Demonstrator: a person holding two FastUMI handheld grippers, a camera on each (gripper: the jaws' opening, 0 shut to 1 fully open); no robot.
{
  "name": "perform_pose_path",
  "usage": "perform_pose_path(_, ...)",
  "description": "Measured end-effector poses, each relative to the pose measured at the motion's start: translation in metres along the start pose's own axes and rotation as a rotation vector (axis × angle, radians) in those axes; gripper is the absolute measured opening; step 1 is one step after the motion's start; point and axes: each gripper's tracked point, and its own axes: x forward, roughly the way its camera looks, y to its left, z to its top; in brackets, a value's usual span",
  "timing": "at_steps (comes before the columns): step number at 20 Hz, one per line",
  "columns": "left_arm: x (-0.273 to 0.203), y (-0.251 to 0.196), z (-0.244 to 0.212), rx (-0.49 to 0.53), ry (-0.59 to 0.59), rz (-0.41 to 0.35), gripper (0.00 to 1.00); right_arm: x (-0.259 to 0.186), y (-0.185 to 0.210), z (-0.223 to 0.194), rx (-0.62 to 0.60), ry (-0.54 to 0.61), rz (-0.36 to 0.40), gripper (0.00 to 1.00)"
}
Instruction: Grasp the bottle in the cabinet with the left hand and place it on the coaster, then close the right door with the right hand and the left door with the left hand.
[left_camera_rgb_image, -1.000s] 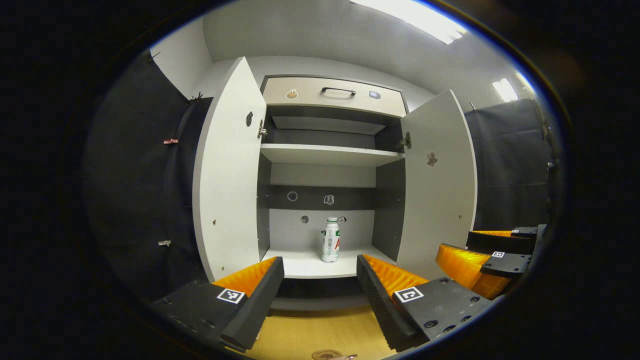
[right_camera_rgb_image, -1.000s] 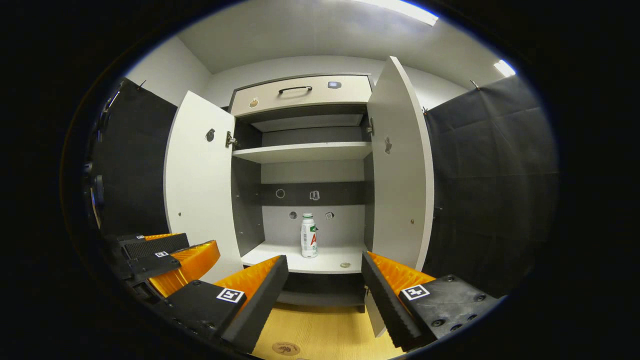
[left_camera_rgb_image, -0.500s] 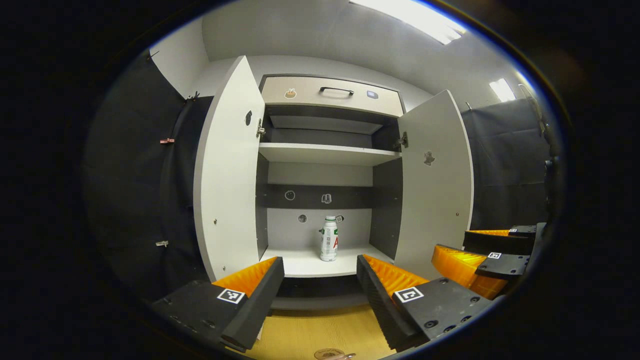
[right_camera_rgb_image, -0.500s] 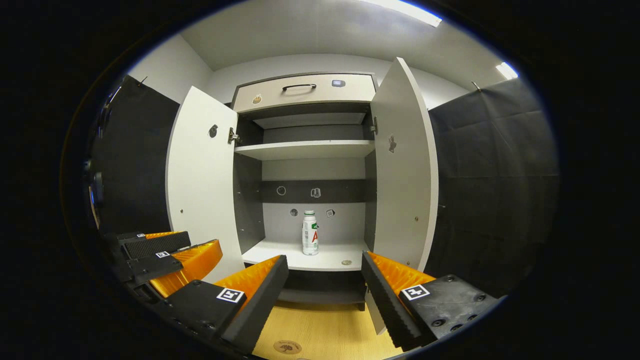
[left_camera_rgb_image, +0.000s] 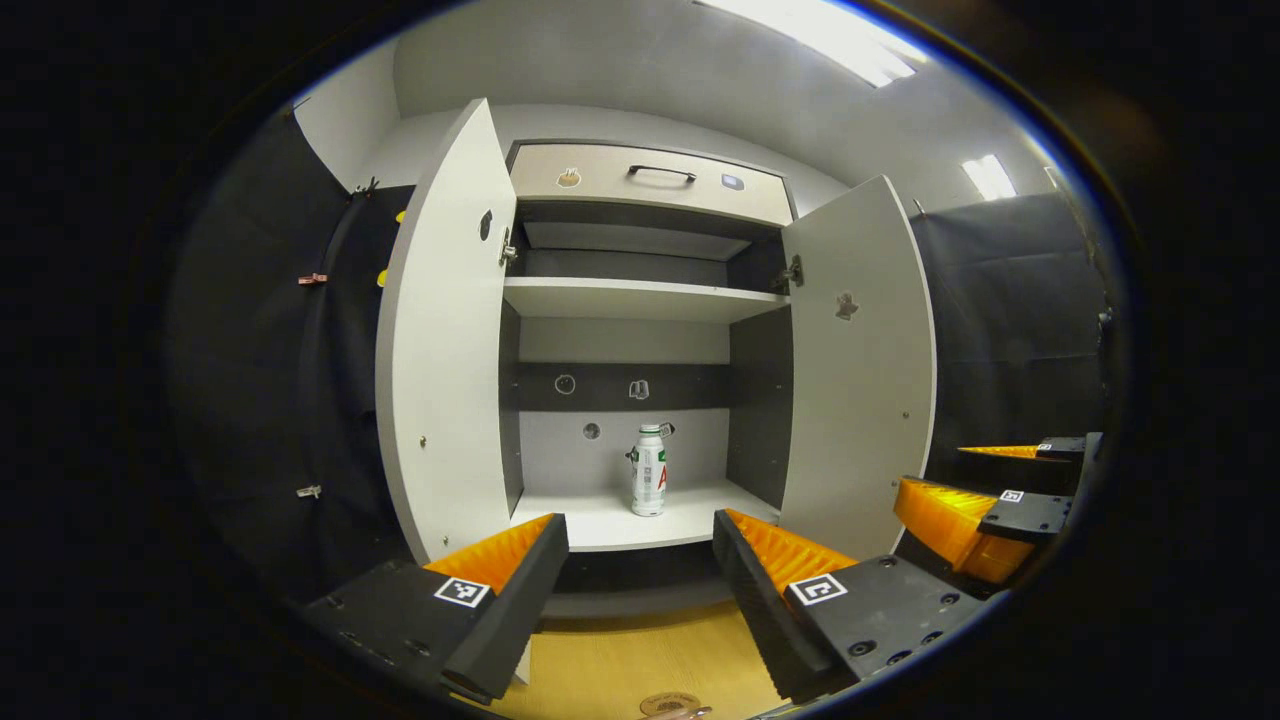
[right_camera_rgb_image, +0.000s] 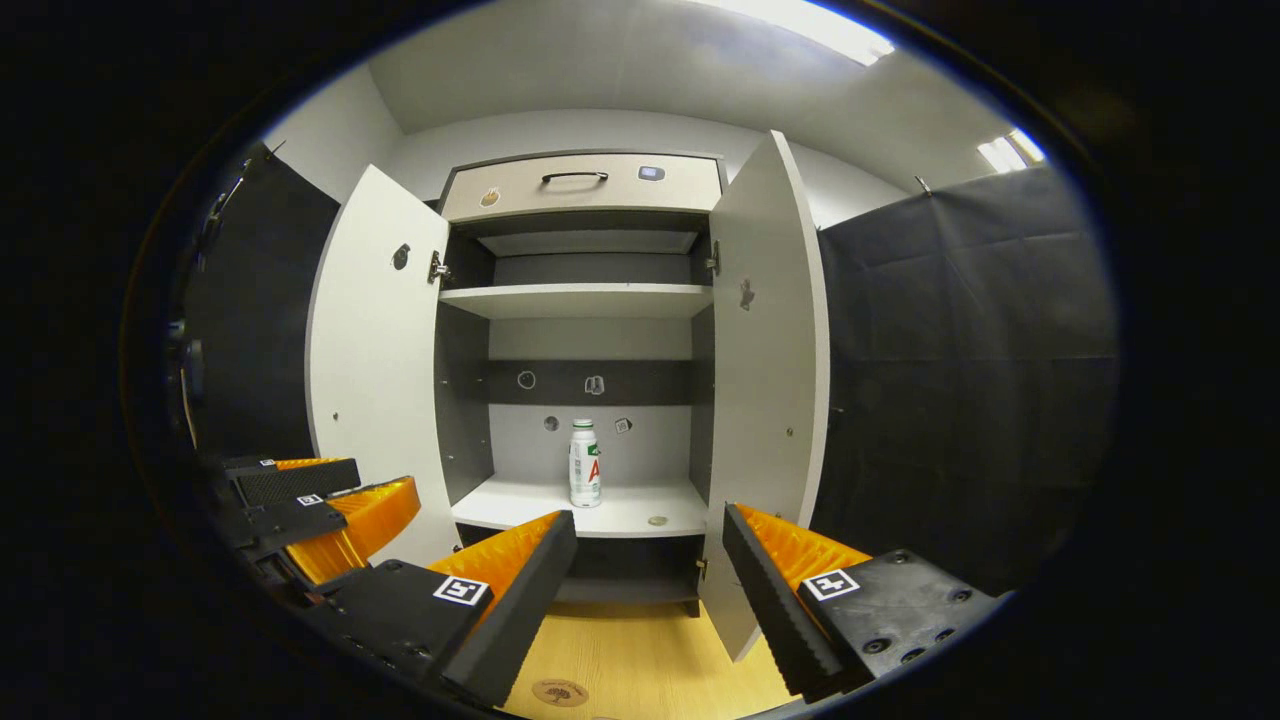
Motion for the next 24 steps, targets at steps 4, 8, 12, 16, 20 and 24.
perform_pose_path(4,0.028,-0.004,0.007,0.021,-0.018,-0.019,0.93,0.016,-0.010,-0.002,-0.008,0.005,-0.016,0.98)
perform_pose_path(8,0.078,-0.001,0.018,0.050,-0.055,-0.002,0.93,0.043,-0.012,0.000,-0.018,-0.022,0.007,0.98)
perform_pose_path(12,0.147,-0.002,0.019,0.038,-0.069,-0.007,0.93,0.077,-0.004,-0.002,-0.050,-0.045,0.068,0.98)
perform_pose_path(16,0.223,-0.002,-0.001,0.016,-0.041,-0.017,0.93,0.113,0.000,-0.011,-0.077,-0.052,0.126,0.97)
perform_pose_path(20,0.280,-0.002,-0.019,0.002,-0.010,0.003,0.93,0.146,-0.011,-0.014,-0.107,-0.082,0.121,0.97)
perform_pose_path(24,0.330,-0.009,-0.039,0.001,0.019,-0.003,0.93,0.171,-0.007,-0.022,-0.110,-0.072,0.149,0.97)
